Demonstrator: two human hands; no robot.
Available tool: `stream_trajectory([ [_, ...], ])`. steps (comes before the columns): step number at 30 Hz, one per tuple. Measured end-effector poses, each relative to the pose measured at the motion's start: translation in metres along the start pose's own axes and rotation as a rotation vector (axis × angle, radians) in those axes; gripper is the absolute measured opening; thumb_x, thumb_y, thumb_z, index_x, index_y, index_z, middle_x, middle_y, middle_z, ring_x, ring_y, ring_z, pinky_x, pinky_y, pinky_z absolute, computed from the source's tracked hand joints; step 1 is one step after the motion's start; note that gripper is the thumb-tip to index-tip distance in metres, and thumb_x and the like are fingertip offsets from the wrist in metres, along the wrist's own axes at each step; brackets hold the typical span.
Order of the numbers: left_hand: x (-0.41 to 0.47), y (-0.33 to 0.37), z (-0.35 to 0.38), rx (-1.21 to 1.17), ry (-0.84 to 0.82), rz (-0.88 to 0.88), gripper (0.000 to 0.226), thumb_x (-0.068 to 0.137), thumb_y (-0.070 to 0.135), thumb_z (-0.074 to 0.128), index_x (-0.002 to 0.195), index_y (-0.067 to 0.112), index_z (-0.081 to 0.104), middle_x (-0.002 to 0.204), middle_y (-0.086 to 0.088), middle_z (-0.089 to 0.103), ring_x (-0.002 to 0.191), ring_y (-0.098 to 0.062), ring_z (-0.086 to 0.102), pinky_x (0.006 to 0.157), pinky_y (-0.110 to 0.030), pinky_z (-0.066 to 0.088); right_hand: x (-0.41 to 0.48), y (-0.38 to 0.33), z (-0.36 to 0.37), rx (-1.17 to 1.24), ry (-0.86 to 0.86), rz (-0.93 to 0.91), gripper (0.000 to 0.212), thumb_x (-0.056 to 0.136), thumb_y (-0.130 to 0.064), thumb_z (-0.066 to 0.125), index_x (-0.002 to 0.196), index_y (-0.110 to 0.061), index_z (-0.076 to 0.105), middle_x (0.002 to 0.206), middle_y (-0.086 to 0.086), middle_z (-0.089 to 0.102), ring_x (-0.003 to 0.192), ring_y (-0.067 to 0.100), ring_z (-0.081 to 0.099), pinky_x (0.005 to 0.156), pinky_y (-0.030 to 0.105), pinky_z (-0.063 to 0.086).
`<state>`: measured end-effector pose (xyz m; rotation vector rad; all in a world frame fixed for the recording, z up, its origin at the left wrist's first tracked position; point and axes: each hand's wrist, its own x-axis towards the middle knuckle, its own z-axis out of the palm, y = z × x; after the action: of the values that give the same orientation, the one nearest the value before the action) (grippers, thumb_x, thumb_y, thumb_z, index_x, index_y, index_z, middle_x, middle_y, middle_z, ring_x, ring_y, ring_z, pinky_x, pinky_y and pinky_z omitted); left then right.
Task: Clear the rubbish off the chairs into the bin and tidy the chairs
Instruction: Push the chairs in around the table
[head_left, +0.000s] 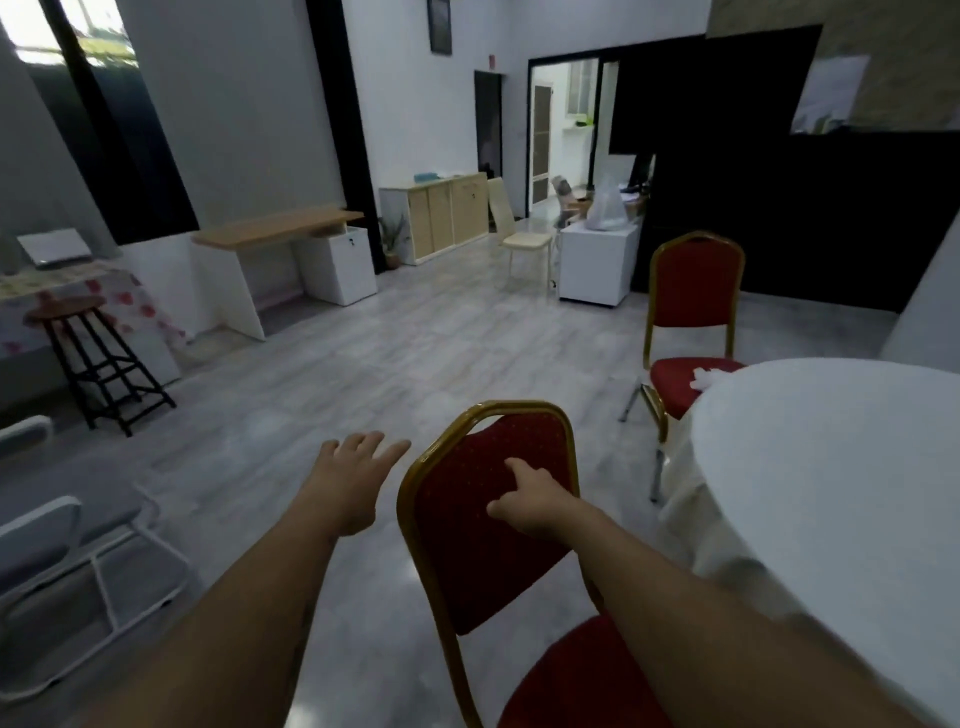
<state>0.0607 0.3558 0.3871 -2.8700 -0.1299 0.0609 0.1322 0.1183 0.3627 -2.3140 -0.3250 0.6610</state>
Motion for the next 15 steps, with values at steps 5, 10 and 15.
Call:
stream_trajectory([
  [5, 0.106, -0.029, 0.040, 0.106, 0.014, 0.220, 0.099, 0.082, 0.010, 0.062, 0.154, 0.034, -0.002, 0.163, -0.013, 0.009, 0.147, -0.034, 0.017, 0.117, -0.050, 0.023, 0.076, -0.022, 0.039, 0.104, 0.044, 0.120, 0.087, 0.091, -0.025, 0.060, 0.159, -0.035, 0.007, 0.165, 0.015, 0.008, 0.145, 0.041, 0.028, 0.115, 0.053, 0.035],
  [10, 0.193, -0.024, 0.057, 0.227, 0.081, 0.492, 0.117, 0.079, 0.013, 0.069, 0.150, 0.037, -0.022, 0.163, -0.017, 0.002, 0.144, -0.036, 0.023, 0.113, -0.047, 0.029, 0.126, -0.035, 0.067, 0.232, 0.075, 0.203, 0.094, 0.088, -0.033, 0.065, 0.156, -0.046, 0.002, 0.161, 0.015, 0.014, 0.142, 0.042, 0.031, 0.114, 0.052, 0.035],
  [15, 0.247, -0.005, 0.045, 0.311, 0.226, 0.739, 0.121, 0.077, 0.011, 0.068, 0.149, 0.034, -0.026, 0.163, -0.015, 0.000, 0.144, -0.034, 0.024, 0.113, -0.043, 0.032, 0.143, -0.049, 0.082, 0.357, 0.226, 0.202, 0.094, 0.082, -0.038, 0.073, 0.146, -0.047, 0.004, 0.151, 0.012, 0.018, 0.133, 0.043, 0.038, 0.110, 0.053, 0.039],
])
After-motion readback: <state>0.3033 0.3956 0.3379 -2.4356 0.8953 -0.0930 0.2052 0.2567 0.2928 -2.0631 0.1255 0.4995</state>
